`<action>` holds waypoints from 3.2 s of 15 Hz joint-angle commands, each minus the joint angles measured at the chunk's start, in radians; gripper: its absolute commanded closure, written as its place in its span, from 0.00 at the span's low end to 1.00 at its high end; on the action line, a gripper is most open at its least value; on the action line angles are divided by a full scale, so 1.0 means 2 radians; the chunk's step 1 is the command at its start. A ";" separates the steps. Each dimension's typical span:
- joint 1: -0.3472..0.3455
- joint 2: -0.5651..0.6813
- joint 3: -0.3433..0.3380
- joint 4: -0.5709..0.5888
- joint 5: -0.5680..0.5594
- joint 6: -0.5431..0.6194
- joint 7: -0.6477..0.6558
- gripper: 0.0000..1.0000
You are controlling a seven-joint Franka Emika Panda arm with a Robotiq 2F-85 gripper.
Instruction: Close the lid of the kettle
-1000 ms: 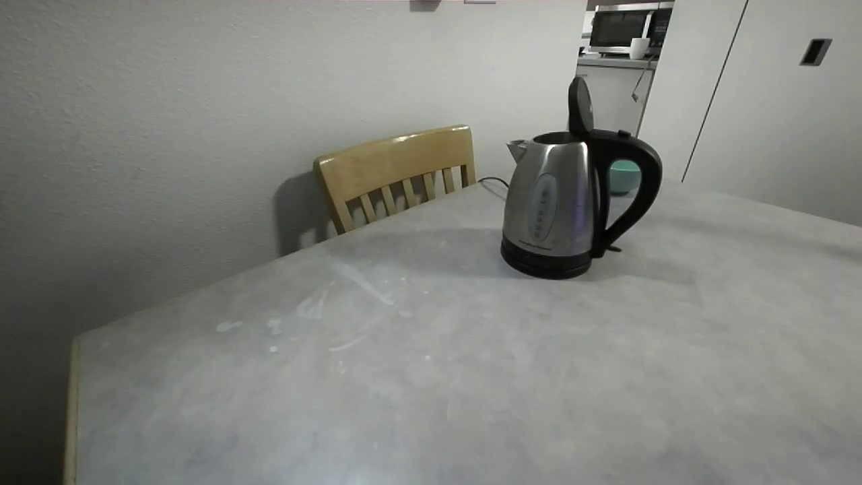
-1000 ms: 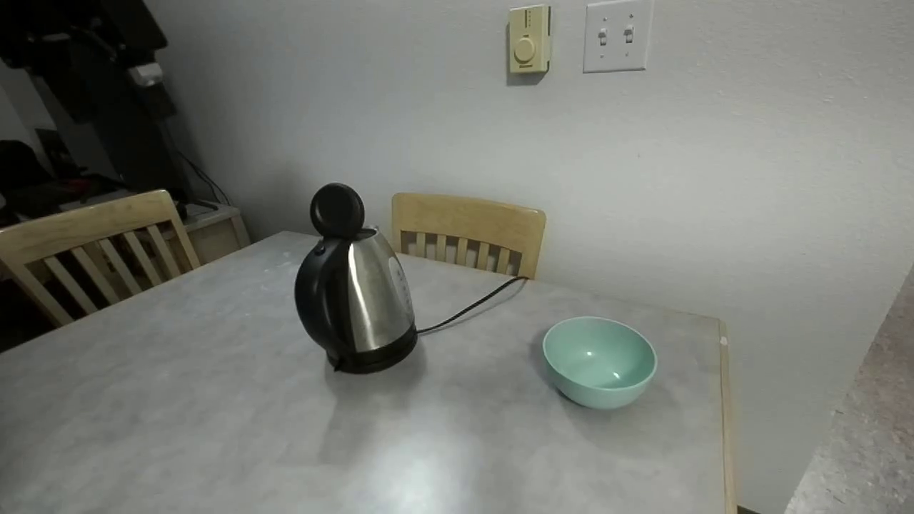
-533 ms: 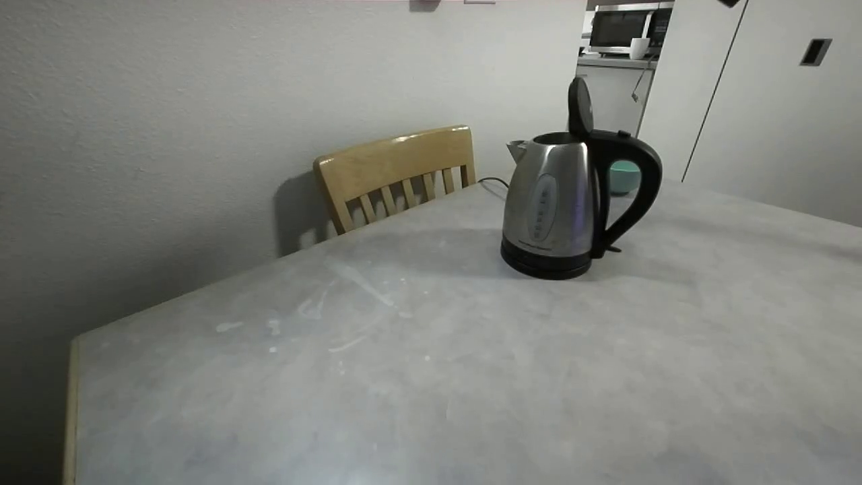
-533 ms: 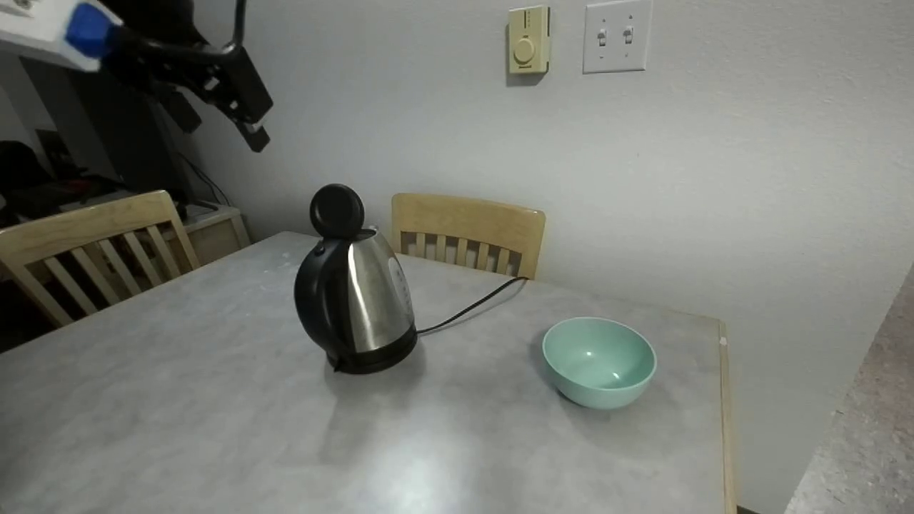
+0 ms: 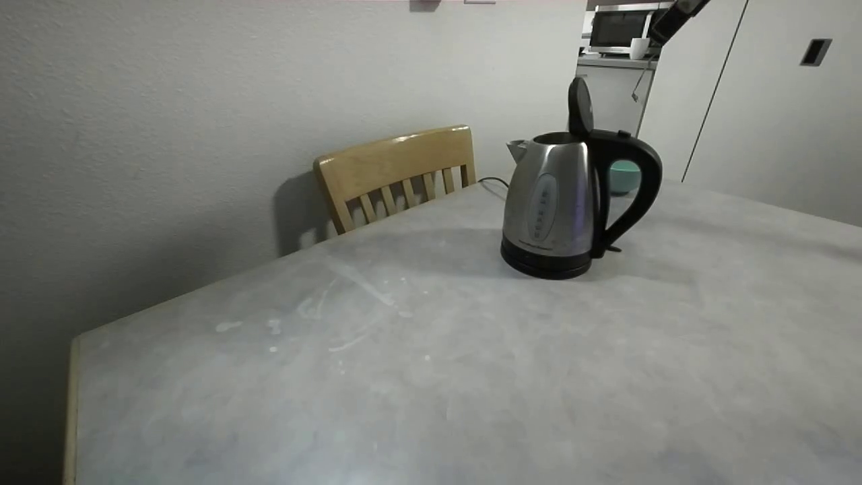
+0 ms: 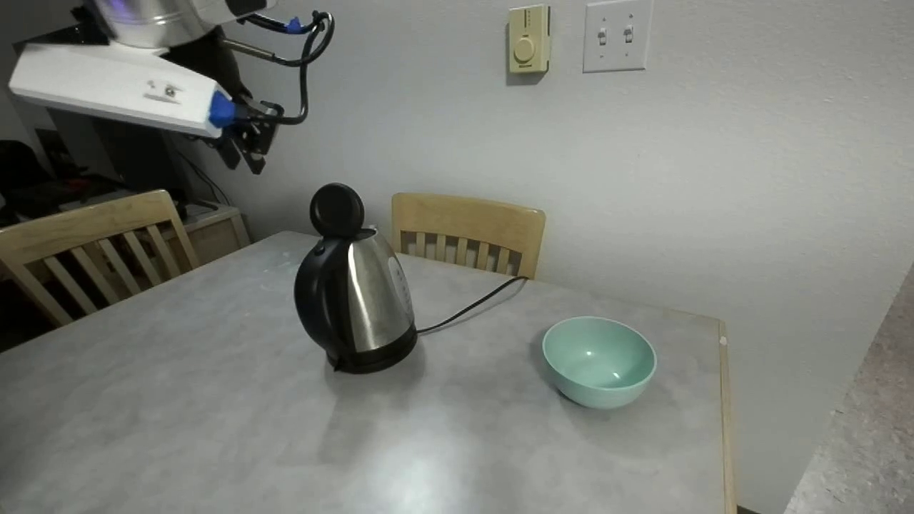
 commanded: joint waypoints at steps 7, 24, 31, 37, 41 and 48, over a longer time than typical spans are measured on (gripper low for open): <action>-0.051 0.101 0.080 0.069 -0.025 0.050 -0.131 1.00; -0.061 0.182 0.098 0.096 -0.019 0.158 -0.165 1.00; -0.065 0.235 0.109 0.128 0.024 0.129 -0.199 1.00; -0.109 0.296 0.134 0.170 -0.018 0.088 -0.164 1.00; -0.129 0.271 0.167 0.161 -0.023 0.078 -0.168 1.00; -0.143 0.188 0.210 0.122 0.013 0.089 -0.236 1.00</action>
